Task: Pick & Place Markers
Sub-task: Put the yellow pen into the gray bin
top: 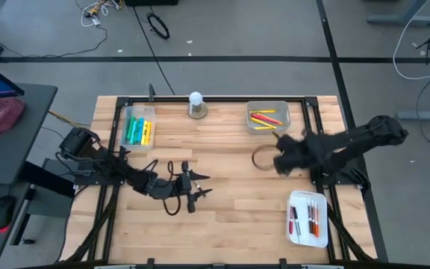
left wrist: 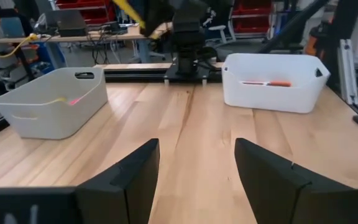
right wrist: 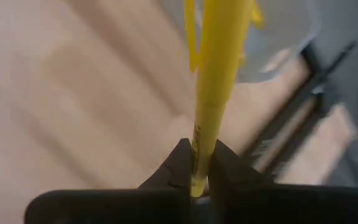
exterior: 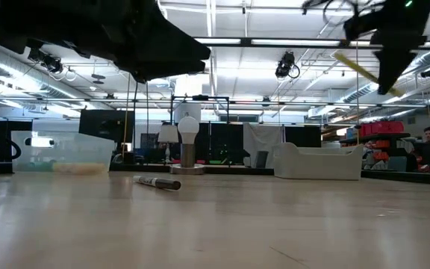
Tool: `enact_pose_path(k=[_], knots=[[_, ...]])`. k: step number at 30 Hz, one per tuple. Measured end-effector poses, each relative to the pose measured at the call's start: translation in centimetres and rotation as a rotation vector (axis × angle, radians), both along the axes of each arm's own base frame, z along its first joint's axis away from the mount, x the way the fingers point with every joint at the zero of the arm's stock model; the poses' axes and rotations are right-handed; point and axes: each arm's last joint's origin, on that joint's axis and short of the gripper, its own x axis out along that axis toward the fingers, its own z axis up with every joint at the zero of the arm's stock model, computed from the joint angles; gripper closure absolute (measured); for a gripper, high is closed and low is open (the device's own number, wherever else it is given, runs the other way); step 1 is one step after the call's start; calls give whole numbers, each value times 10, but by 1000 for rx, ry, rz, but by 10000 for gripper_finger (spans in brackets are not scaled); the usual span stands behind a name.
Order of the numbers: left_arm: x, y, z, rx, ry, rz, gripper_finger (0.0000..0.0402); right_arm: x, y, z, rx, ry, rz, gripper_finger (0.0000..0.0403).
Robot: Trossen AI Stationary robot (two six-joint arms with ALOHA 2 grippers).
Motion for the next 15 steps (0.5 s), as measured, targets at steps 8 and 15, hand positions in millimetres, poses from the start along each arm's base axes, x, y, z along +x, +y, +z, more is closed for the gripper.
enact_pose_path(k=[8,15], knots=[[4,10,0,-66,-15,43,186,24,-111,-13,-10,177,111,368],[4,11,-1,-96,-18,52,186,45,-191,-62,13,346,273,378]])
